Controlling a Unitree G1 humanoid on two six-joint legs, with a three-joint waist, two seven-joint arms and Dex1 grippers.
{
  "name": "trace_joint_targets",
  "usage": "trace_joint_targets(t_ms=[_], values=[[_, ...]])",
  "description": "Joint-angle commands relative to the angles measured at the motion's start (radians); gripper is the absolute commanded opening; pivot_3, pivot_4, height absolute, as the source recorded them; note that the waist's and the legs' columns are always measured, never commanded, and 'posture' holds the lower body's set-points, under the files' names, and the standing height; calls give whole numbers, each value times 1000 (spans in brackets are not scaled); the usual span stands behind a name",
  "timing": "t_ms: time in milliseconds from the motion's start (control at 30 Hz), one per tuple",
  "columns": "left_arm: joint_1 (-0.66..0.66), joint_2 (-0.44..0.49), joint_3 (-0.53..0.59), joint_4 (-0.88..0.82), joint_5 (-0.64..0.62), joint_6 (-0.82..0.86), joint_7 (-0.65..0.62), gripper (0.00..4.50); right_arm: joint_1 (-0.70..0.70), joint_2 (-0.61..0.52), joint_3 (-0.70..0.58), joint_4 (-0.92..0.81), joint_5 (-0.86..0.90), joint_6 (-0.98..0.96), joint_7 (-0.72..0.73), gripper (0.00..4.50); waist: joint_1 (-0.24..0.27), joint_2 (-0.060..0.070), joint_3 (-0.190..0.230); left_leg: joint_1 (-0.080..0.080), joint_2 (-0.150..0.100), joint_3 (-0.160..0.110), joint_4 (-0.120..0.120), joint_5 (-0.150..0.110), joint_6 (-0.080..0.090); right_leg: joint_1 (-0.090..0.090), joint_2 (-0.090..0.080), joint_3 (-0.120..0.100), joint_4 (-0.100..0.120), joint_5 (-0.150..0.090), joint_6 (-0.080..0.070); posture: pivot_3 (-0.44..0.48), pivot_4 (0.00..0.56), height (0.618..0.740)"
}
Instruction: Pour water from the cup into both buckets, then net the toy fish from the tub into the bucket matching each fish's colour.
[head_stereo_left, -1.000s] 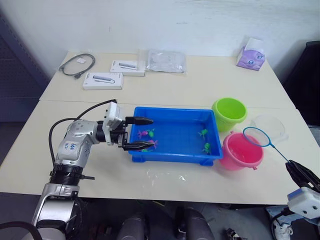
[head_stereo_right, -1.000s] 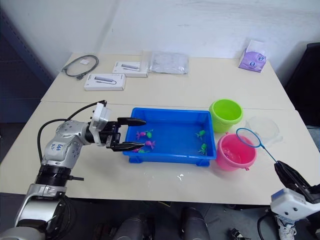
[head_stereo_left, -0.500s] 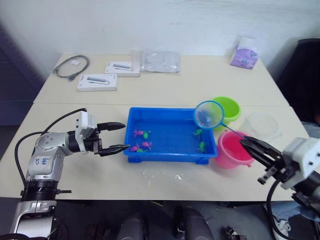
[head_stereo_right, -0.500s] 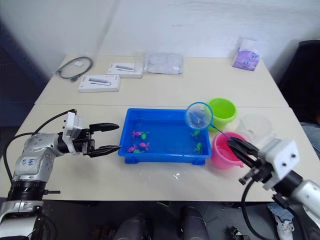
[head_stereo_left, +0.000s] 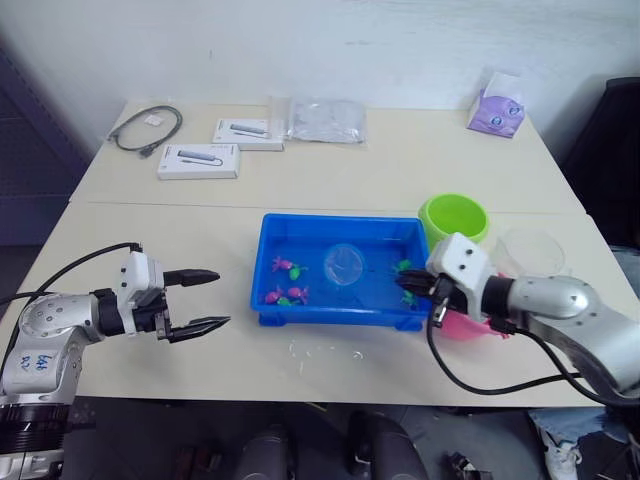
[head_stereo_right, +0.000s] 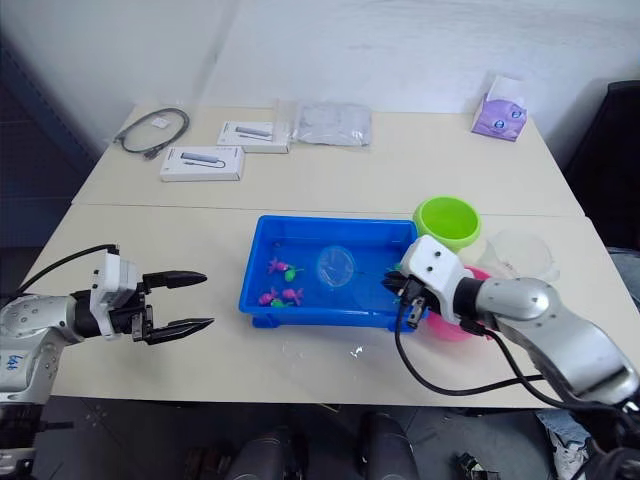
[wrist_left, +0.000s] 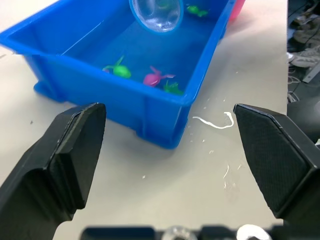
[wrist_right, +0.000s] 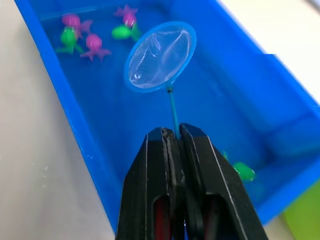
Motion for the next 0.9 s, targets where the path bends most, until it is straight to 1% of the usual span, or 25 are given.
trace_joint_targets(t_ms=[33,200,367,533,633,800,900], values=[[14,18,19,-52,-13,25,19,4400,-95,51,101,48,-109,-4,69,0,0,0,0,0,0,0,0,0,0,0,0,0,0,0,0,0,150,740],[14,25,9,-60,-13,48,24,4400,-182,148,174,107,-198,32,83,0,-3,0,0,0,0,0,0,0,0,0,0,-1,0,0,0,0,150,740],[11,19,4,-69,-12,58,33,4400,-223,209,206,136,-226,89,127,0,-2,0,0,-1,0,-1,0,0,0,0,0,-1,3,0,0,0,150,740],[14,16,5,-79,-14,64,40,4400,-234,272,184,149,-200,147,167,0,-3,0,0,-1,0,-1,0,0,-1,0,1,-1,4,0,0,0,150,740],[15,13,7,-83,-16,66,45,4400,-232,296,141,138,-164,208,176,0,-3,0,0,-1,0,-1,0,0,-1,0,1,-1,4,0,0,0,150,740],[19,9,5,-86,-17,66,51,4400,-232,299,106,131,-145,257,183,0,-3,0,0,-1,0,-1,0,0,-1,0,1,-1,4,0,0,0,150,740],[24,4,3,-90,-17,64,55,4400,-230,307,56,122,-109,299,178,0,-3,0,0,-1,0,-1,0,0,-1,0,1,-1,4,0,0,0,150,740]])
